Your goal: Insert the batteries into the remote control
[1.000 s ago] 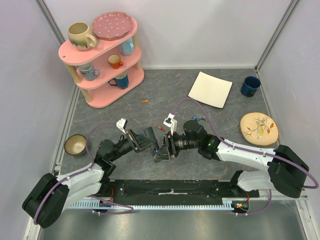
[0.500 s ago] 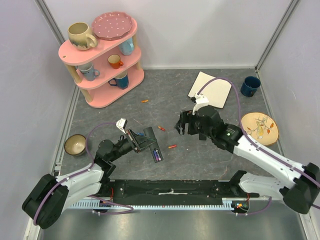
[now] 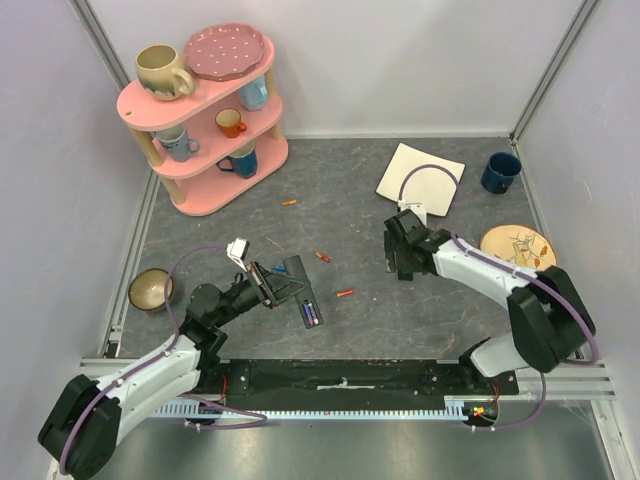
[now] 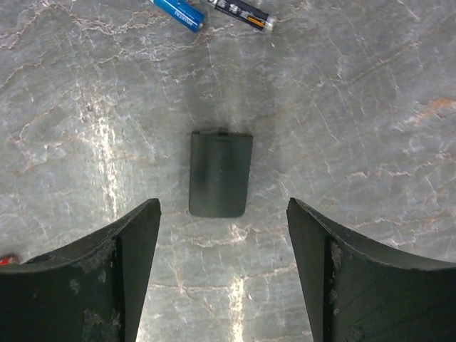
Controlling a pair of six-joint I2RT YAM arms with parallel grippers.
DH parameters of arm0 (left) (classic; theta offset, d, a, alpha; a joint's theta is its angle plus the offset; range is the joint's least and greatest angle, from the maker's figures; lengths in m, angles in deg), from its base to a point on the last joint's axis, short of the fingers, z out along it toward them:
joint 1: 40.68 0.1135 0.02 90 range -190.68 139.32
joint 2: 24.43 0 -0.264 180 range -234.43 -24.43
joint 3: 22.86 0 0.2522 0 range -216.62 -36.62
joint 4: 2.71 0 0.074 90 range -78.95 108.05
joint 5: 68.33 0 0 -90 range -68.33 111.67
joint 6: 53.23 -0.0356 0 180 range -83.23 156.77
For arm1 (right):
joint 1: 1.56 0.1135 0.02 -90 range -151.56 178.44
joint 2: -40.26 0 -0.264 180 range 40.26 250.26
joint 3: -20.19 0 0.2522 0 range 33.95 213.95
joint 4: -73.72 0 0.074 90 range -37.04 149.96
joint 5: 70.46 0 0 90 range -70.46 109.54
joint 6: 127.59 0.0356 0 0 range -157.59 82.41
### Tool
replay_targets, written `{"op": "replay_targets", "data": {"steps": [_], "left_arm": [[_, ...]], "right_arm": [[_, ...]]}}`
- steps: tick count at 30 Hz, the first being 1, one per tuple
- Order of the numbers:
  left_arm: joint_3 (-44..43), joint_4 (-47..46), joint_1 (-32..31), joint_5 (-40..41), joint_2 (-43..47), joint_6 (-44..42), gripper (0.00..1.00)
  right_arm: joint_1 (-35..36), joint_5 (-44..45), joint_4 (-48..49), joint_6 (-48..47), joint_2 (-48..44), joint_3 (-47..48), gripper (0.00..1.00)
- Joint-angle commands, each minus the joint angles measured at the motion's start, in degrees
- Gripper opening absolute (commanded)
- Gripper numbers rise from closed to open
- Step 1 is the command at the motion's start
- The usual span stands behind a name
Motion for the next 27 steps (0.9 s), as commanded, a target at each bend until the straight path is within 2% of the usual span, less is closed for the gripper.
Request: {"op": "replay_targets", "data": {"steps": [1,10,27], "left_arm": [[2.04,-0.31,-0.21,-0.32,0.38,-2.55,0.02],[2.83,0.21,-0.21,0.20,2.40,-2.02,0.02],[2.83,-1.02,-0.21,1.17,-0.06,-1.93,0.02]], "right_arm": [[-0.74,-1.52,1.05,-1.18,4.80,4.02,0.79],[-3.20,-4.60,3.59,-1.44,9.91,3.67,0.75],[-6.72,-11.46,8.43,-3.64,11.67,-0.02,0.67]]}}
